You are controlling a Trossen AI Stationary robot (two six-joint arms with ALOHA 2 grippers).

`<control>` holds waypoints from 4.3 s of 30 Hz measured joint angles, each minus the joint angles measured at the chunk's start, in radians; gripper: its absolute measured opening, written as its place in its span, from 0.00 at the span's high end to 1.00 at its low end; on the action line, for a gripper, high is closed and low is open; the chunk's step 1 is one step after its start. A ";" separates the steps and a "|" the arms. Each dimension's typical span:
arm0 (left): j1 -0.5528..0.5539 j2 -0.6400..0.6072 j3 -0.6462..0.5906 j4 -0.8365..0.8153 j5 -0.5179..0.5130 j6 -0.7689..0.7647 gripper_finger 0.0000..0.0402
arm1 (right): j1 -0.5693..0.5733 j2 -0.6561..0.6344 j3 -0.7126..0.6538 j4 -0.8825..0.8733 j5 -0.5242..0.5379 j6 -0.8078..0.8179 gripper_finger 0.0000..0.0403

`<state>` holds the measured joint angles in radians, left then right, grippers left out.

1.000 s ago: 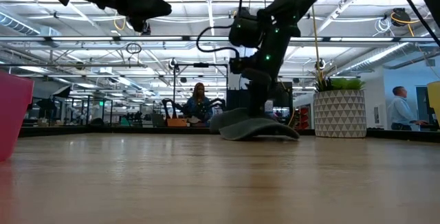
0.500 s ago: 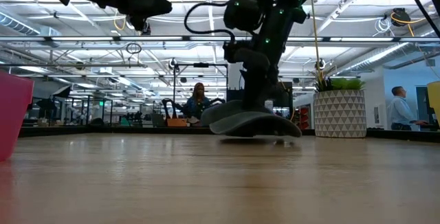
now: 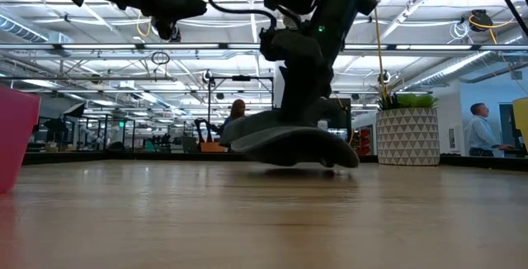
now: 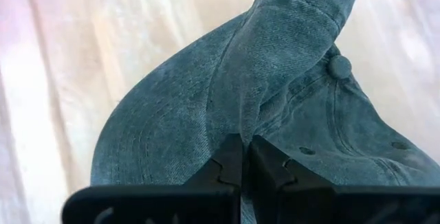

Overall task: Pick & Place hat
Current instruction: Put the grey cap into the pink bin

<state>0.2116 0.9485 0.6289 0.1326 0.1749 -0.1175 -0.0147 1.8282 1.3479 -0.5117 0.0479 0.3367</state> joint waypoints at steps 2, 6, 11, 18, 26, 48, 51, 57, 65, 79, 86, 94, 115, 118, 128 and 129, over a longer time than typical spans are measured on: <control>-0.007 0.000 0.000 0.000 0.000 -0.011 0.91 | 0.019 0.000 -0.008 0.029 0.000 0.011 0.99; -0.035 0.000 0.000 0.000 0.000 -0.019 0.91 | 0.048 0.000 -0.028 0.051 0.001 0.027 0.99; -0.078 0.000 0.000 0.004 -0.036 -0.047 0.91 | 0.083 0.001 -0.059 0.108 0.003 0.063 0.99; -0.129 0.000 0.000 0.060 -0.072 -0.046 0.91 | 0.126 0.001 -0.134 0.287 -0.001 0.088 0.99; -0.151 0.000 0.000 0.056 -0.072 -0.007 0.91 | 0.137 0.002 -0.140 0.408 0.005 0.079 0.98; -0.151 -0.136 0.000 -0.048 0.031 -0.023 0.91 | 0.211 0.036 -0.145 0.839 -0.022 -0.060 0.70; -0.157 -0.189 0.001 -0.105 0.009 -0.056 0.91 | 0.227 0.050 -0.151 0.817 -0.022 -0.095 0.72; -0.247 -0.192 0.001 -0.231 -0.148 -0.147 0.91 | 0.224 -0.017 -0.147 0.675 -0.016 -0.144 0.76; -0.403 -0.117 0.001 -0.412 -0.227 -0.362 0.91 | 0.219 -0.232 -0.239 0.544 0.158 -0.260 0.79; -0.637 0.090 0.001 -0.606 -0.001 -0.751 0.91 | 0.228 -0.727 -0.761 0.814 0.240 -0.145 0.82; -0.709 0.183 0.001 -0.571 -0.048 -0.838 0.91 | 0.239 -0.753 -0.816 0.837 0.240 -0.135 0.84; -0.712 0.271 0.001 -0.546 -0.110 -0.833 0.91 | 0.241 -0.753 -0.816 0.845 0.239 -0.137 0.85; -0.689 0.309 0.001 -0.500 -0.035 -0.764 0.91 | 0.241 -0.753 -0.816 0.835 0.239 -0.124 0.85; -0.661 0.308 0.001 -0.494 -0.017 -0.737 0.91 | 0.241 -0.753 -0.816 0.835 0.239 -0.124 0.85; -0.508 0.273 0.073 -0.445 -0.125 -0.374 0.91 | 0.241 -0.753 -0.816 0.835 0.237 -0.132 0.85; -0.494 0.274 0.092 -0.423 -0.152 -0.343 0.91 | 0.241 -0.753 -0.816 0.835 0.235 -0.132 0.85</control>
<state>-0.2821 1.2221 0.7214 -0.2904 0.0225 -0.4603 0.2264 1.0752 0.5323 0.3229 0.2832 0.2043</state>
